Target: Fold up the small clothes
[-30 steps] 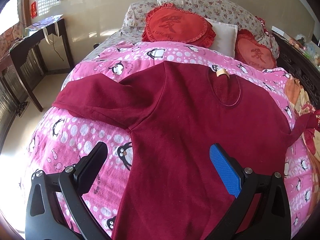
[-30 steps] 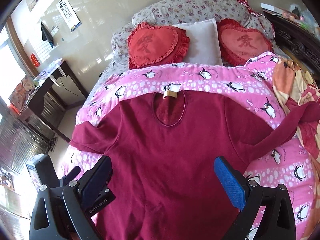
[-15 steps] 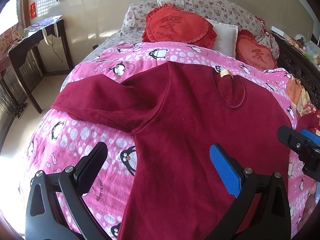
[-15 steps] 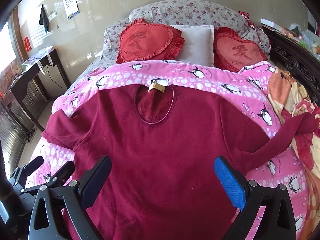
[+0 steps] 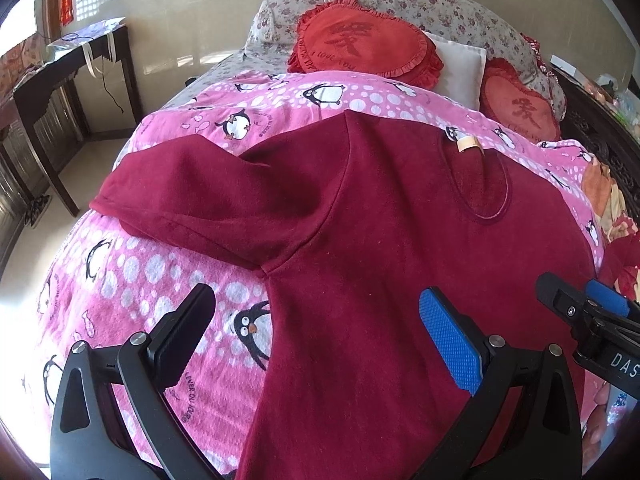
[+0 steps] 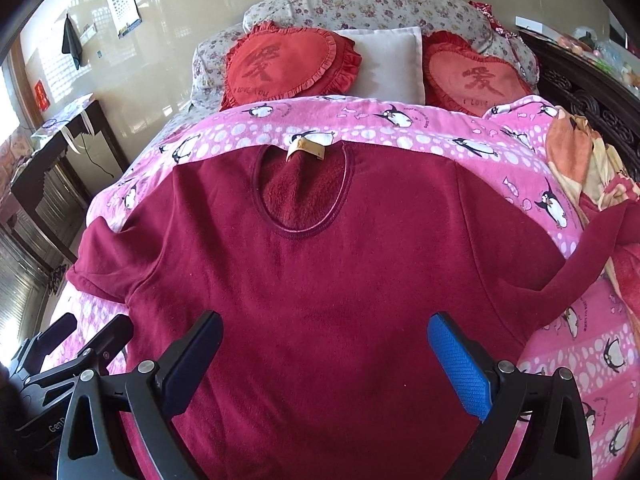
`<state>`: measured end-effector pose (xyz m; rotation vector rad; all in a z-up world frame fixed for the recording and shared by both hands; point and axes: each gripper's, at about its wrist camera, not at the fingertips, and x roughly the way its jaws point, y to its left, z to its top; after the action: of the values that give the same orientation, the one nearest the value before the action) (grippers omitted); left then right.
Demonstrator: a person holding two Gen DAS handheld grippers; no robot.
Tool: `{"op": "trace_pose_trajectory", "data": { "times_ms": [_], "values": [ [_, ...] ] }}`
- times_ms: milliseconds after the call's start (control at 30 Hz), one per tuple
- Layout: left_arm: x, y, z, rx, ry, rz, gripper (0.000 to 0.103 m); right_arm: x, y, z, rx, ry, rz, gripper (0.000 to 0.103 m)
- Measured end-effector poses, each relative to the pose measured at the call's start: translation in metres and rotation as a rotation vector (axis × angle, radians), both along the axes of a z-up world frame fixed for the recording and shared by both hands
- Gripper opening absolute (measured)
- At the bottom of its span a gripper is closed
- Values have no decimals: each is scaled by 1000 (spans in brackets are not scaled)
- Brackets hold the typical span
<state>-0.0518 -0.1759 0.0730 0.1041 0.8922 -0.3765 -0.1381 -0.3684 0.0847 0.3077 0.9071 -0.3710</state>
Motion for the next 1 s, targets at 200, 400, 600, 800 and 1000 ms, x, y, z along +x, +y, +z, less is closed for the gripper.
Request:
{"op": "trace_pose_trajectory", "data": {
  "times_ms": [200,400,600,800,1000],
  "values": [
    [9,-1,-7,7,12,6,103,3,-2,-10,1,4,-5,102],
    [13,-2,-10,5,20,9,103,5,-6,-14,5,-10,-7,102],
    [15,-2,-12,10,24,9,103,6,-4,-16,7,-12,-5,102],
    [18,2,-13,5,27,23,103,8,-2,-19,18,-17,3,102],
    [22,8,-12,2,28,34,103,12,2,-21,12,-20,12,102]
  ]
}}
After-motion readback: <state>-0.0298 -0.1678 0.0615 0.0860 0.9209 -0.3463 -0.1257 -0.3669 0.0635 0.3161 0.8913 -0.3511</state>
